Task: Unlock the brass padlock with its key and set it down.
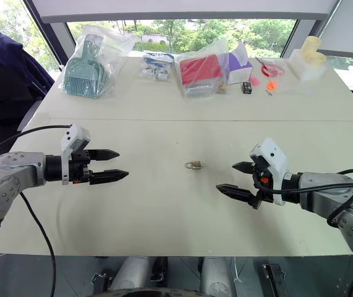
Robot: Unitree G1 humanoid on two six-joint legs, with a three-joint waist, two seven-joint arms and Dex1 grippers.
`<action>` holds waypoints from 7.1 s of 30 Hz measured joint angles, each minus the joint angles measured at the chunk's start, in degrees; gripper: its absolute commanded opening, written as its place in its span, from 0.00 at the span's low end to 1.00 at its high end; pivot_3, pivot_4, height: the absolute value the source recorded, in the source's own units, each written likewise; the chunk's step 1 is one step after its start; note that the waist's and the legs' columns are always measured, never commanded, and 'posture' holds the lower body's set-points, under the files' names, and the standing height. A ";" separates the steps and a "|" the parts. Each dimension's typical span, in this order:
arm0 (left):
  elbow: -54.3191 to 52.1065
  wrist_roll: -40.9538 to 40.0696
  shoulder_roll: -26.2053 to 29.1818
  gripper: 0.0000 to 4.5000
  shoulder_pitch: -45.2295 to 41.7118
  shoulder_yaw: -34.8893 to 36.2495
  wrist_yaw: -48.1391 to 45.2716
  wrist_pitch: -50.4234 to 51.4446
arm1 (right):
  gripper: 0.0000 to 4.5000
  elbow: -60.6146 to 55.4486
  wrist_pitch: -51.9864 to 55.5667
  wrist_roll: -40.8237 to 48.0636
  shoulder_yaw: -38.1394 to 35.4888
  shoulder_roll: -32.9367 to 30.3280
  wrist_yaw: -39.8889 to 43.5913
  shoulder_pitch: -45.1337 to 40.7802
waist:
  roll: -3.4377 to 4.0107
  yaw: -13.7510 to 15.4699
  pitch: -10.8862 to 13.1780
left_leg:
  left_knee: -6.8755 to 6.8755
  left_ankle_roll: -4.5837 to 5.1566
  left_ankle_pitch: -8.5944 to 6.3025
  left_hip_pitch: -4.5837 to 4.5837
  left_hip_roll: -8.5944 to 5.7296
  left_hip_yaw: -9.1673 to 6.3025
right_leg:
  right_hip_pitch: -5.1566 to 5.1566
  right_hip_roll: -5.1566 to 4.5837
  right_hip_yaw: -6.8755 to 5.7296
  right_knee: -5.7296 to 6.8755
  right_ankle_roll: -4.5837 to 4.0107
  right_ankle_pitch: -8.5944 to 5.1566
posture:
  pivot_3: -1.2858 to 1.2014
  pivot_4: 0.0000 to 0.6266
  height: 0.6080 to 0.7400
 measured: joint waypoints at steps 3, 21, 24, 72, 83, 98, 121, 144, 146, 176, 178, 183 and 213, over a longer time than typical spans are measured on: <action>0.07 0.28 0.01 1.00 -0.08 -0.06 -0.33 -0.98 | 0.99 -0.20 0.03 0.02 0.00 0.82 -0.56 0.19 | 0.00 -0.01 0.00 | 0.00 0.00 0.00 0.00 0.00 0.00 | 0.00 0.00 0.00 0.00 0.00 0.00 | 0.52 0.24 1.00; 4.48 4.51 1.66 1.00 -9.85 -7.43 -4.65 -2.43 | 0.99 -0.54 0.13 -0.16 0.77 1.56 -2.16 -2.28 | 0.00 0.07 0.00 | 0.01 -0.02 0.05 0.02 -0.02 0.01 | 0.04 0.07 -0.05 0.03 0.00 0.00 | 0.52 0.24 1.00; 8.70 7.69 2.79 1.00 -15.56 -10.68 -8.64 -4.88 | 0.99 -0.69 0.84 -0.03 -1.20 1.36 -2.77 -1.55 | 0.00 0.17 0.00 | 0.01 0.00 0.06 0.01 -0.02 0.03 | 0.05 0.11 -0.12 0.02 0.00 0.00 | 0.52 0.24 1.00; 77.75 52.00 -44.02 0.15 -51.93 -31.64 -15.00 -53.89 | 1.00 -2.32 1.81 7.08 -7.20 20.54 -27.74 0.22 | -0.15 1.04 -0.03 | 0.96 0.83 -0.39 -0.05 0.01 0.09 | 0.33 0.34 -0.10 0.22 0.14 0.02 | 0.52 0.24 1.00; 44.29 39.31 -31.48 0.15 -38.42 -20.82 -20.85 -49.48 | 1.00 4.92 3.54 18.65 -2.57 24.12 -29.07 -13.86 | -0.10 0.08 -0.04 | 0.88 0.72 -0.33 -0.14 -0.04 0.10 | 0.28 0.27 -0.15 0.26 0.30 0.14 | 0.52 0.24 1.00; 30.81 35.88 -31.22 0.15 -35.42 -19.29 -14.38 -42.18 | 0.72 9.22 3.27 26.34 -1.85 24.37 -33.93 -16.58 | -0.10 0.06 -0.05 | 0.90 0.69 -0.30 -0.04 -0.07 0.08 | 0.37 0.34 -0.16 0.34 0.33 0.16 | 0.52 0.24 1.00; 30.09 34.66 -30.48 0.15 -35.41 -19.44 -14.82 -43.34 | 0.01 11.11 -2.44 32.00 -1.25 27.46 -39.89 -16.32 | -0.09 0.03 -0.05 | 0.90 0.69 -0.30 -0.04 -0.07 0.09 | 0.37 0.36 -0.16 0.33 0.35 0.16 | 0.52 0.24 1.00; 32.76 39.03 -30.04 0.15 -34.21 -21.36 -7.59 -57.82 | 0.01 15.26 -8.03 42.40 -0.68 32.45 -52.63 -17.62 | -0.09 0.00 -0.05 | 0.90 0.68 -0.29 -0.04 -0.06 0.10 | 0.37 0.35 -0.15 0.34 0.35 0.16 | 0.52 0.24 1.00; 32.76 39.65 -30.04 0.15 -33.99 -21.43 -6.76 -59.03 | 0.01 15.26 -8.69 43.57 -0.61 32.73 -54.04 -17.62 | -0.09 0.01 -0.05 | 0.89 0.68 -0.29 -0.04 -0.06 0.10 | 0.37 0.35 -0.15 0.34 0.35 0.16 | 0.52 0.24 1.00; 38.72 53.10 -29.91 0.15 -33.53 -21.55 12.80 -80.41 | 0.01 15.56 -18.97 56.35 1.56 38.48 -66.63 -17.82 | -0.09 -0.01 -0.05 | 0.87 0.68 -0.29 -0.03 -0.04 0.13 | 0.37 0.35 -0.15 0.35 0.41 0.20 | 0.52 0.24 1.00; 38.74 54.57 -29.54 0.15 -33.49 -21.56 14.21 -81.94 | 0.01 15.53 -19.59 57.38 1.57 39.25 -67.59 -17.92 | -0.09 0.01 -0.05 | 0.87 0.68 -0.29 -0.03 -0.04 0.13 | 0.37 0.35 -0.15 0.35 0.41 0.20 | 0.52 0.24 1.00; 39.62 57.56 -29.33 0.15 -33.40 -21.59 17.99 -85.34 | 0.01 15.22 -21.01 59.07 1.65 39.96 -69.72 -18.09 | -0.09 -0.03 -0.05 | 0.87 0.68 -0.29 -0.03 -0.04 0.14 | 0.37 0.35 -0.15 0.35 0.42 0.20 | 0.52 0.24 1.00; 39.30 45.51 -29.51 0.15 -35.35 -23.12 4.28 -79.59 | 0.99 11.51 -10.68 28.02 4.49 19.22 -32.70 -16.69 | -0.07 0.07 -0.05 | 0.87 0.69 -0.30 -0.02 -0.01 0.19 | 0.39 0.36 -0.15 0.25 0.48 0.24 | 0.52 0.24 1.00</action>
